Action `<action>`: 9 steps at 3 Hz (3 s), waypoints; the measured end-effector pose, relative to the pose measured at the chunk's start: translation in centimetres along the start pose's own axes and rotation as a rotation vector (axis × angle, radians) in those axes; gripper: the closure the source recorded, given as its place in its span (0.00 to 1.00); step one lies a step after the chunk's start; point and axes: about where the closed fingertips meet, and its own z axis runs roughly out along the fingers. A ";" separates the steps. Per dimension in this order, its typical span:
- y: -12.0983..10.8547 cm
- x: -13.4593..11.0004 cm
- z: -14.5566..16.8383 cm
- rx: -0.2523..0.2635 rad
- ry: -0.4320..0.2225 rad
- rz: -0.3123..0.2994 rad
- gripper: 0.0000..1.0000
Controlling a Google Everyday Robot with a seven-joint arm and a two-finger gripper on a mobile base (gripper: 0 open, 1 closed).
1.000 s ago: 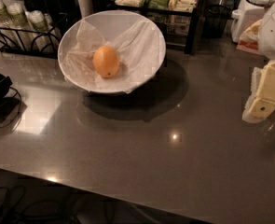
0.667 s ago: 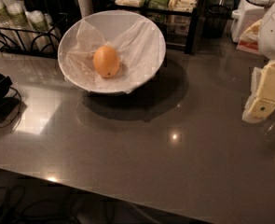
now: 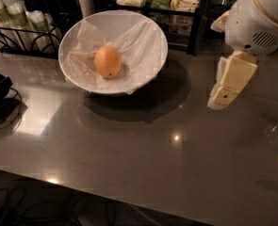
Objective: Pick orange from white bowl
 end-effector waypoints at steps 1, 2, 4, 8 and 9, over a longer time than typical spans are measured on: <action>-1.0 -3.7 1.3 0.024 -0.055 -0.057 0.00; -1.0 -3.7 1.3 0.024 -0.055 -0.056 0.00; -1.9 -6.5 5.4 0.060 -0.151 -0.008 0.00; -5.0 -11.3 7.8 0.105 -0.384 0.081 0.00; -7.1 -14.4 8.9 0.106 -0.463 0.081 0.00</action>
Offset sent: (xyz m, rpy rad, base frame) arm 0.0155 0.0306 0.0017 0.0234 -0.0389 0.0515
